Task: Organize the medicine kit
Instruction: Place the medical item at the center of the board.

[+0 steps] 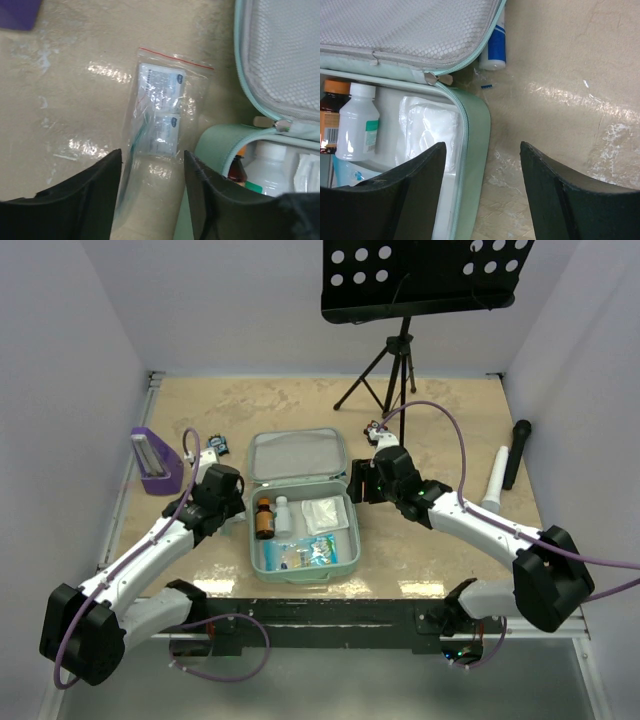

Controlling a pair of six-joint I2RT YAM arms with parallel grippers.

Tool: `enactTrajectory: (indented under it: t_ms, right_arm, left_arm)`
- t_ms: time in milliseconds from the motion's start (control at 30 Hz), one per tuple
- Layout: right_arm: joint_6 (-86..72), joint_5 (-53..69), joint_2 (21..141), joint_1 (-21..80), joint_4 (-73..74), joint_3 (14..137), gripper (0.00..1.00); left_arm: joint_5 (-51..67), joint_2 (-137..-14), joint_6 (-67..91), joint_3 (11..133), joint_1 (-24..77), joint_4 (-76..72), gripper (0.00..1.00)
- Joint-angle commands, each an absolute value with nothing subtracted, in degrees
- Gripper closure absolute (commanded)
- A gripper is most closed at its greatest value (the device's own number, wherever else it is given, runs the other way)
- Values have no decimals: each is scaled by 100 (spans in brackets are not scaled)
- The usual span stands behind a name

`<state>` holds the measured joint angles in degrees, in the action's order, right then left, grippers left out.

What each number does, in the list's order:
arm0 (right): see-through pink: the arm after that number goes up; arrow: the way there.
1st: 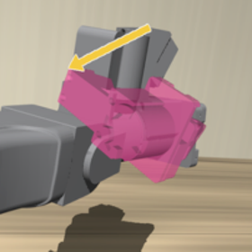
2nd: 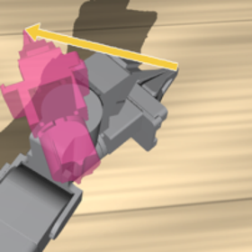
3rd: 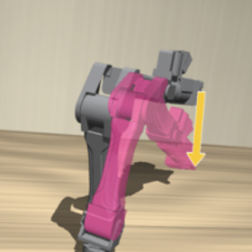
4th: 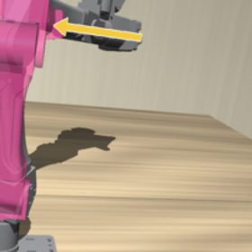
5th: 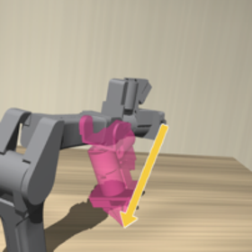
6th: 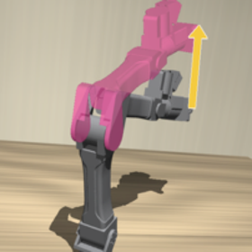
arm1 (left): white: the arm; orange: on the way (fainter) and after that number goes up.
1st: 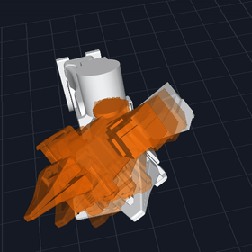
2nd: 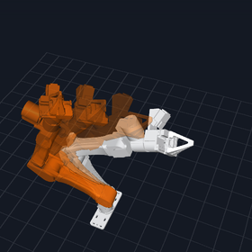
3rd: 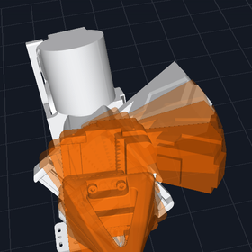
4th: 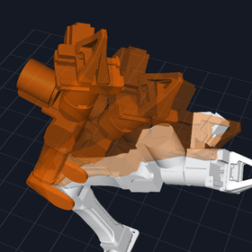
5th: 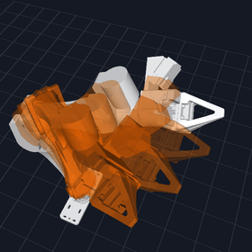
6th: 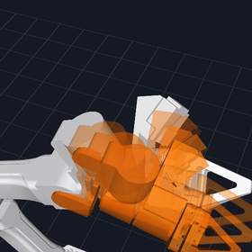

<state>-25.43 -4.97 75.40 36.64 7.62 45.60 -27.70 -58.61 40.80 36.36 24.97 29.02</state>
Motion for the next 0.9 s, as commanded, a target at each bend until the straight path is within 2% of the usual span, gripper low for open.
enactTrajectory:
  t_ms: [0,167,433,567,633,767,867]
  right_arm:
    - [-2452,-606,7830,3683,632,4702,35]
    - [-2496,-887,8217,3700,835,4869,35]
    - [-2637,-1010,8427,3709,948,5070,42]
    - [-2750,-993,8631,3700,1054,5098,55]
    - [-2830,-1028,8613,3709,1142,5124,66]
    - [-2935,-1239,8596,3691,1475,5185,98]
    - [-3102,-1397,8429,3630,1766,5159,100]
  left_arm:
    - [-2242,-5854,3929,3964,2461,2382,38]
    - [-2013,-5494,4017,3903,2461,2224,33]
    - [-1819,-4922,4087,3656,2461,1819,31]
    - [-1881,-4747,4131,3683,2461,1837,30]
    - [-1890,-4694,4140,3691,2461,1837,30]
    - [-1846,-4614,4140,3665,2461,1741,30]
    - [-1793,-4605,4140,3621,2461,1609,30]
